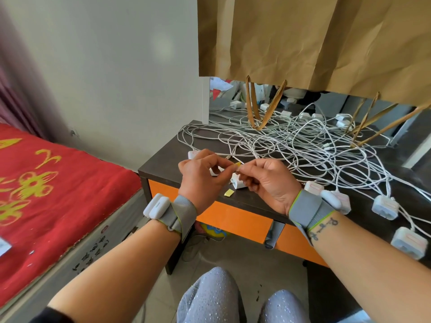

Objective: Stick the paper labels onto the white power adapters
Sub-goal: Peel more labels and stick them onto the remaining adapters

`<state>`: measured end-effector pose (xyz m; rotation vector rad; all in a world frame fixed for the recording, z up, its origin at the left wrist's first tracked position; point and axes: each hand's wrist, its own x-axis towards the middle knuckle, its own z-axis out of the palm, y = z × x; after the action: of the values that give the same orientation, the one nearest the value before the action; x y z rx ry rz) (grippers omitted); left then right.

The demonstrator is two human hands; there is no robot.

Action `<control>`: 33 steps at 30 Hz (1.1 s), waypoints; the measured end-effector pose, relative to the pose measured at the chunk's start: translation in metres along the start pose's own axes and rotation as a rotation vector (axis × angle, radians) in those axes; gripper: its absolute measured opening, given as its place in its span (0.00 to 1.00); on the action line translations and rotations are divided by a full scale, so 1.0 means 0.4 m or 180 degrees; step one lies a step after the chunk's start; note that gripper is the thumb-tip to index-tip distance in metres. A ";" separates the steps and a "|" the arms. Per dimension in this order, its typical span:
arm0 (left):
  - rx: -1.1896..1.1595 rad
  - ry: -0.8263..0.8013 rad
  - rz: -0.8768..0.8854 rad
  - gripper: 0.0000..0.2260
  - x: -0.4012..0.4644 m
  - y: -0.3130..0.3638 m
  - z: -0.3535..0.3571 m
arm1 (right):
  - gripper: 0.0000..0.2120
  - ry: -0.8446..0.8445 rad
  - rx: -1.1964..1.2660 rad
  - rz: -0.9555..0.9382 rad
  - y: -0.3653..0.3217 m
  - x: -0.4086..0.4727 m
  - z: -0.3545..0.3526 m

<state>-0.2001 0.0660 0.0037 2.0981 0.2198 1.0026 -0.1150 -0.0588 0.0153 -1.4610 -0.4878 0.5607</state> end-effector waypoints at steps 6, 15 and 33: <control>-0.0115 0.0036 -0.0291 0.03 0.019 -0.044 -0.012 | 0.08 -0.0024 -0.0145 0.0014 0.014 0.048 0.017; 0.0084 0.0163 -0.1370 0.07 0.070 -0.207 -0.040 | 0.09 0.0130 -0.1685 0.0394 0.015 0.216 0.025; 0.0626 -0.1005 -0.0250 0.04 0.034 -0.321 0.036 | 0.04 -0.0059 -0.2821 0.2084 0.035 0.416 0.092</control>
<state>-0.1593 0.1507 -0.0860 2.3720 0.2462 0.6120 -0.0088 0.0742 -0.0015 -2.5009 -0.2587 0.9352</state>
